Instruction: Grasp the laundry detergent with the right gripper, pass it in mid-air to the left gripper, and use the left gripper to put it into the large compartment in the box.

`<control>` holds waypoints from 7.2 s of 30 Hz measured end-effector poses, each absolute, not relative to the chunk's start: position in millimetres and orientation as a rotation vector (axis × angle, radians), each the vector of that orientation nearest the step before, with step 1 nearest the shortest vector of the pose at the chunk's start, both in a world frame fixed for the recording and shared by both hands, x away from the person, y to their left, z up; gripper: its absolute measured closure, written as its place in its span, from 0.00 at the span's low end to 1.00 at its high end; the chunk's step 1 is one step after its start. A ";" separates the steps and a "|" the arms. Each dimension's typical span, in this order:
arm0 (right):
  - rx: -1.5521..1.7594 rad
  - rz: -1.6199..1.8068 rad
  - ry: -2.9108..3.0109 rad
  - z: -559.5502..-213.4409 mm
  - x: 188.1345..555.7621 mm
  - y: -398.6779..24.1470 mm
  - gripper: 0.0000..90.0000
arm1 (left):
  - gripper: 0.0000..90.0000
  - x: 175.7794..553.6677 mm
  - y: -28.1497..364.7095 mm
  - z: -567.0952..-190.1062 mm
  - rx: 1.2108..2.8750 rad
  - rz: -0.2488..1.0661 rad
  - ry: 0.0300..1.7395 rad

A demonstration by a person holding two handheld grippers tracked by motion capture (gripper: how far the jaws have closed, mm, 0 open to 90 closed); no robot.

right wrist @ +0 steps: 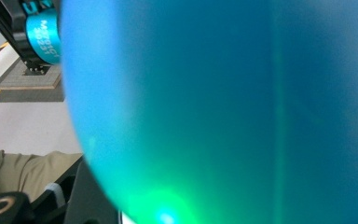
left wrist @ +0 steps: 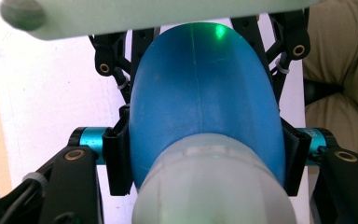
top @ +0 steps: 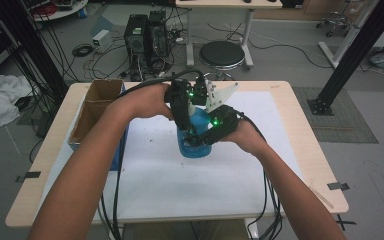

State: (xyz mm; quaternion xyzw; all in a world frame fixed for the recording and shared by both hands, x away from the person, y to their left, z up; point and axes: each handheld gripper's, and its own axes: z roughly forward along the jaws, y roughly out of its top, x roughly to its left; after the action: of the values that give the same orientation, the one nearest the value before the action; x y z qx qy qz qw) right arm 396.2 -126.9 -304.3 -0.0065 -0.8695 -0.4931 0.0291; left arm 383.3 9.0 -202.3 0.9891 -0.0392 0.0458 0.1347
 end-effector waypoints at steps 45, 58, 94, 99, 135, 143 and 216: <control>-0.479 -0.736 -3.133 -284.1 371.6 -262.9 0.01 | 0.42 385.5 50.2 -175.3 2.915 0.292 0.155; -0.546 -0.633 -3.095 -279.8 375.1 -283.3 0.01 | 0.42 388.6 62.6 -161.6 2.911 0.347 0.290; -0.476 -0.591 -3.110 -273.9 378.5 -288.0 0.01 | 0.42 383.6 196.1 -83.0 2.734 0.408 0.928; -0.476 -0.602 -3.111 -272.7 378.3 -290.4 0.01 | 0.42 383.5 210.6 -83.6 2.728 0.414 0.972; -0.512 -0.645 -3.123 -276.5 376.4 -296.5 0.01 | 0.42 410.1 252.6 -201.6 2.790 0.335 0.993; -0.537 -0.640 -3.116 -278.7 376.4 -299.4 0.01 | 0.42 413.3 256.6 -238.3 2.793 0.302 0.976; -0.529 -0.672 -3.119 -271.7 366.5 -292.7 0.01 | 0.25 386.2 212.4 -191.0 2.694 0.410 0.733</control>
State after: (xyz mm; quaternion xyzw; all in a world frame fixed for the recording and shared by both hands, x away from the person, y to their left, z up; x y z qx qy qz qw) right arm 366.5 -292.7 -271.7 -0.1634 -0.9634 -0.2076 -0.0463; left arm 386.2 212.4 -191.0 0.9425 0.2563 0.1436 0.1591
